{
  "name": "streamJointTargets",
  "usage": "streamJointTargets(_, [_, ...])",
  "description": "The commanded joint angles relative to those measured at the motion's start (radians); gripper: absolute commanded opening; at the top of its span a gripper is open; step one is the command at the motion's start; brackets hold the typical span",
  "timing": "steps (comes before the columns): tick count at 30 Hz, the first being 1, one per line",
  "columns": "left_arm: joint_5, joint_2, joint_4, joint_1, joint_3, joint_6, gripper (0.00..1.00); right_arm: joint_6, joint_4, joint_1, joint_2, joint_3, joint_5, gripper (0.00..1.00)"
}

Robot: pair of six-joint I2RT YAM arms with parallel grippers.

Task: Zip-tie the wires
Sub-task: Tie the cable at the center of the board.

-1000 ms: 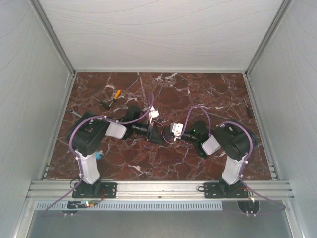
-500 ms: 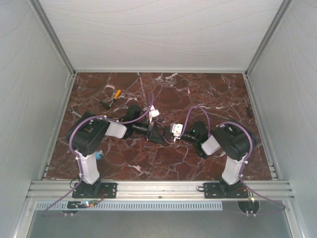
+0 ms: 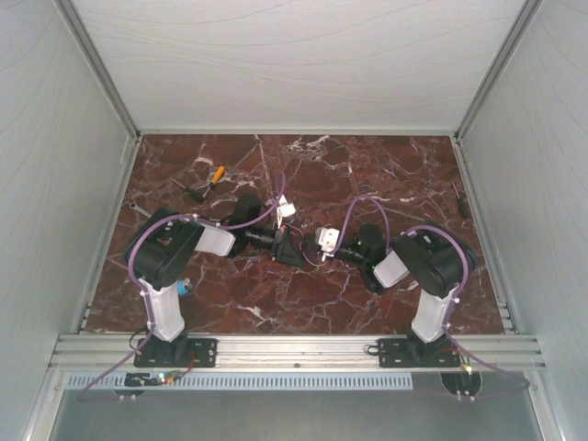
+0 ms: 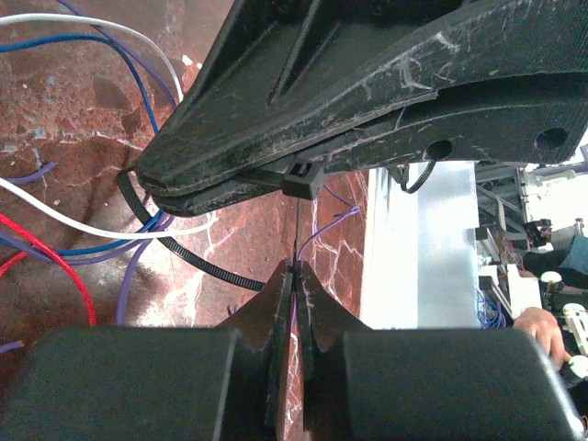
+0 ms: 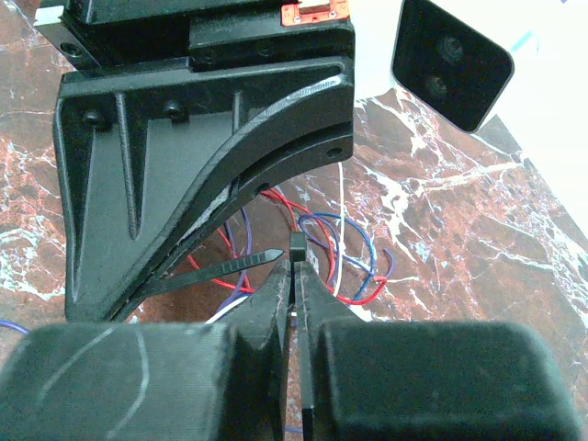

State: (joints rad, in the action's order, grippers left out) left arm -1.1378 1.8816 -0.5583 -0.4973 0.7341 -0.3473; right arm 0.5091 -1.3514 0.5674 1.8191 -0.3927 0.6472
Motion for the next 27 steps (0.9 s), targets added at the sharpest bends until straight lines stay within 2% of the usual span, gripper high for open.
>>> streamJointTargets(1, [-0.008, -0.022, -0.012, 0.008, 0.014, 0.013, 0.0, 0.02, -0.15, 0.006, 0.009, -0.002, 0.006, 0.0])
streamJointTargets(27, [0.0, -0.04, -0.009, 0.008, 0.007, 0.013, 0.0, 0.001, -0.173, 0.0, 0.023, 0.0, 0.016, 0.0])
